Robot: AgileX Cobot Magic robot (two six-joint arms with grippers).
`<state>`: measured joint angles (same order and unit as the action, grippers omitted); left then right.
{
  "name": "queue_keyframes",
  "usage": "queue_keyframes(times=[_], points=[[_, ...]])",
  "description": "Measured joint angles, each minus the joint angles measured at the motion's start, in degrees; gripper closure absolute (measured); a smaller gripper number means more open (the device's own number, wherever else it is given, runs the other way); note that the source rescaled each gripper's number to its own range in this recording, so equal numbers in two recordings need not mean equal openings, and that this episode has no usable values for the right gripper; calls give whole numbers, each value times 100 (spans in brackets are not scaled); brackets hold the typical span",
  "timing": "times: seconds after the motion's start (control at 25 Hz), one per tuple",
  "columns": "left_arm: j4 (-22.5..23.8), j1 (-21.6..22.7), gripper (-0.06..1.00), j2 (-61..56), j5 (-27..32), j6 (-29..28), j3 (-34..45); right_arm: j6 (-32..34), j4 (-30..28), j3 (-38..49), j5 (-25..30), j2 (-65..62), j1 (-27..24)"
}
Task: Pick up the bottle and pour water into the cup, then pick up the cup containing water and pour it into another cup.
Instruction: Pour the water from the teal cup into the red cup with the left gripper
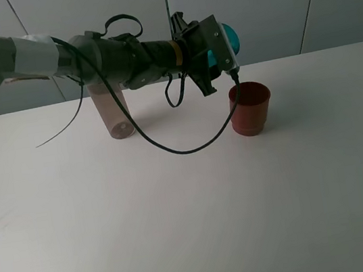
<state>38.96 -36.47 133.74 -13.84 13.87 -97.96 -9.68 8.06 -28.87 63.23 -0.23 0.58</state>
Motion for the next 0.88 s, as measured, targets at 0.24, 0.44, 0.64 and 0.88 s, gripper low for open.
queue_keyframes(times=[0.24, 0.44, 0.64, 0.88], points=[[83, -63, 89, 0, 83, 189, -40, 0, 0, 0, 0, 0, 0], [232, -82, 89, 0, 95, 317, -40, 0, 0, 0, 0, 0, 0], [298, -140, 89, 0, 203, 568, -40, 0, 0, 0, 0, 0, 0], [307, -193, 89, 0, 290, 727, -40, 0, 0, 0, 0, 0, 0]])
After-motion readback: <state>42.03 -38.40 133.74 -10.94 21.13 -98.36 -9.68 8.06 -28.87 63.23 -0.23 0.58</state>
